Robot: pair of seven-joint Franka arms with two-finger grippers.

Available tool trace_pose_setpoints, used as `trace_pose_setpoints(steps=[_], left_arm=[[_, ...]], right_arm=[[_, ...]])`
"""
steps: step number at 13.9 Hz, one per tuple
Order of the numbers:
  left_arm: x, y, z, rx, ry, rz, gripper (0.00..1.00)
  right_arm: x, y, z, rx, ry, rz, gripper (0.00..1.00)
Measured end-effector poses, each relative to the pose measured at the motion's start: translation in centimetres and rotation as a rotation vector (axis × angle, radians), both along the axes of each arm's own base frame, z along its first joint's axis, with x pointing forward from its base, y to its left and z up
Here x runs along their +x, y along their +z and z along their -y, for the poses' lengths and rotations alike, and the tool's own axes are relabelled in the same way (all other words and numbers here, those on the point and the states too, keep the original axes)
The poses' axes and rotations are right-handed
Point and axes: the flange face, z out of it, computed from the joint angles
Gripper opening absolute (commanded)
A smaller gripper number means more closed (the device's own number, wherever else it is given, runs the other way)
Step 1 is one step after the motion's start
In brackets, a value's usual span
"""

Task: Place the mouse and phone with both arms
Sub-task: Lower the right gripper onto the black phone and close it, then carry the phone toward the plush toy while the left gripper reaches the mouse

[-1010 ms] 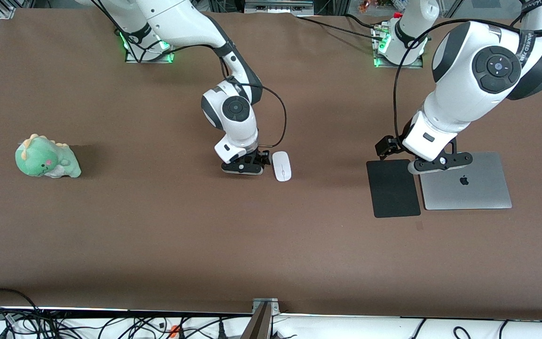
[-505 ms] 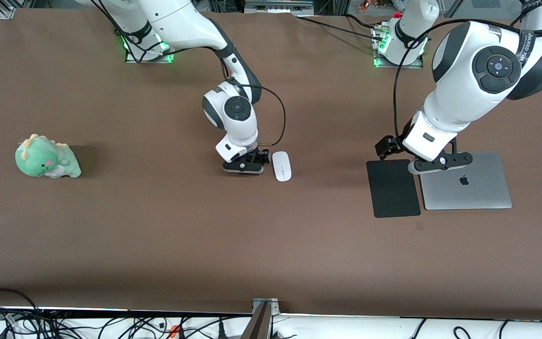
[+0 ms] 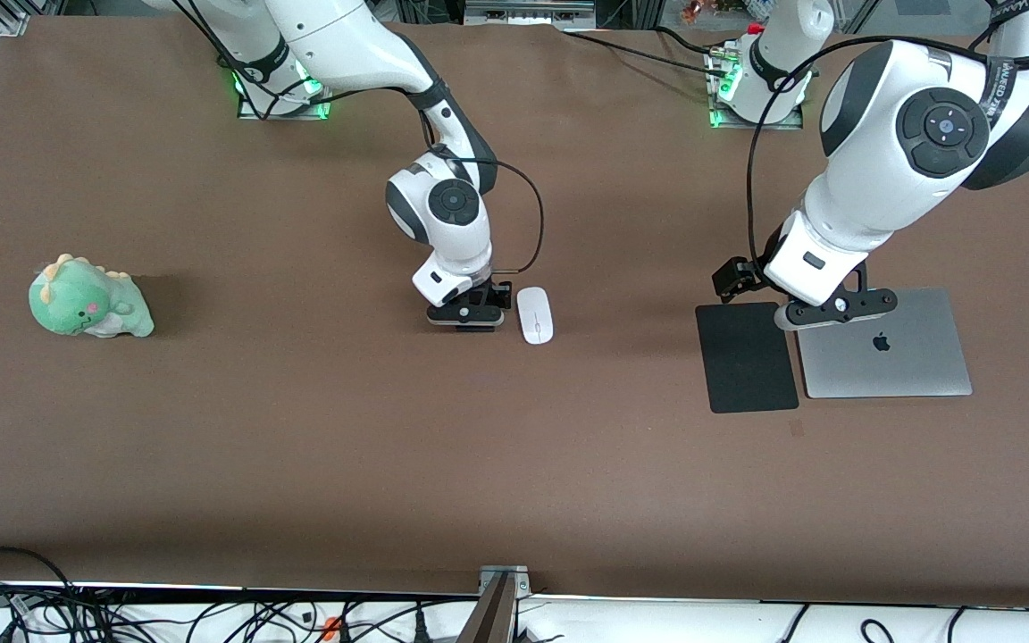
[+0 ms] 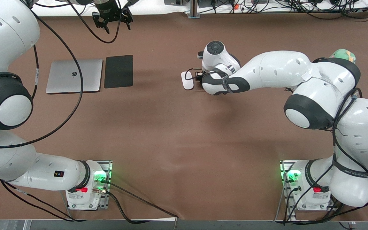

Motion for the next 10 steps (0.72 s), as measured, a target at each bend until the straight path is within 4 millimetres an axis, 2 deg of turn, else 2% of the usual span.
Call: trace_pose_setpoints(steps=[2, 4, 6, 8, 10], left_arm=[[0.0, 0.0, 0.0, 0.0, 0.0, -0.001, 1.0], [0.0, 0.0, 0.0, 0.001, 0.0, -0.003, 1.0], [-0.1, -0.1, 0.0, 0.003, 0.0, -0.009, 1.0], [-0.2, -0.2, -0.1, 0.007, -0.002, -0.023, 1.0], [-0.3, -0.2, -0.1, 0.008, -0.003, -0.026, 1.0]], right_arm=[[0.4, 0.1, 0.5, -0.02, 0.023, -0.012, 0.45], [1.8, 0.6, 2.0, -0.07, 0.043, -0.054, 0.45], [5.0, 2.3, 4.7, -0.112, 0.065, -0.104, 0.42], [8.5, 4.6, 8.3, -0.13, 0.103, -0.143, 0.42], [11.0, 5.9, 12.1, -0.128, 0.151, -0.166, 0.41]])
